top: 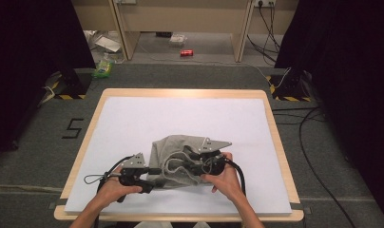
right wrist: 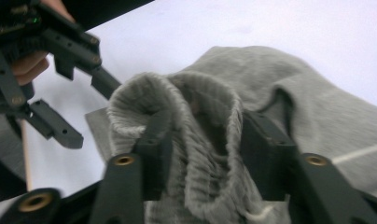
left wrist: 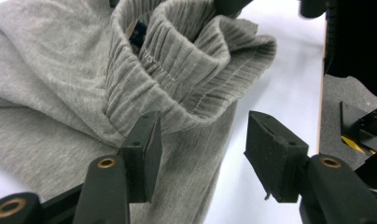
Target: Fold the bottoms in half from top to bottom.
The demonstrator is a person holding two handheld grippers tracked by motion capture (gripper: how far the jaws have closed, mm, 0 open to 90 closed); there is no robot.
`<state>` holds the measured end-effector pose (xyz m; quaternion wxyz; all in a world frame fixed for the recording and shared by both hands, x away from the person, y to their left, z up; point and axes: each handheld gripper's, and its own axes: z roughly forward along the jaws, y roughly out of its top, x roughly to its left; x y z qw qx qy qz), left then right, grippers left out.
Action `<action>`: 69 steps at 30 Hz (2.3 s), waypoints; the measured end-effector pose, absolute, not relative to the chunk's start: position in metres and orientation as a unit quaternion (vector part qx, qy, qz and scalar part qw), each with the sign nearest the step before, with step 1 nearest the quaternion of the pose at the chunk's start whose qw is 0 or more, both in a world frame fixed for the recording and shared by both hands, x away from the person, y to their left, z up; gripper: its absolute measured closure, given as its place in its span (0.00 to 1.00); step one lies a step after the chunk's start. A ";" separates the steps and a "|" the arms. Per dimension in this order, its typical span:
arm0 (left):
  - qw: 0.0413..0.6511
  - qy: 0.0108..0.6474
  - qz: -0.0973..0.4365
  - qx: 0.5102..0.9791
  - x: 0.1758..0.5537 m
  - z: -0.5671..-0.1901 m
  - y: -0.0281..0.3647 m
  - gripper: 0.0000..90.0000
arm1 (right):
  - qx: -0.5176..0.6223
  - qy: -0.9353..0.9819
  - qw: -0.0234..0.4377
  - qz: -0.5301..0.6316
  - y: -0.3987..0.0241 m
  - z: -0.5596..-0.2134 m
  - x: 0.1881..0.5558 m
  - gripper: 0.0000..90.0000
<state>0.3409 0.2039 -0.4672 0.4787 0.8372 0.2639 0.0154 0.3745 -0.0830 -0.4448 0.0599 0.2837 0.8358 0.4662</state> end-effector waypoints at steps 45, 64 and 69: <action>0.434 0.308 0.124 0.837 0.343 -0.484 0.184 0.51 | 0.294 0.853 0.097 0.420 -0.082 -0.473 0.331 0.61; 0.459 0.361 0.144 0.799 0.382 -0.457 0.204 0.44 | 0.368 0.802 0.160 0.443 -0.115 -0.438 0.383 0.51; 0.449 0.382 0.142 0.795 0.396 -0.464 0.208 0.44 | 0.389 0.797 0.164 0.433 -0.116 -0.441 0.400 0.50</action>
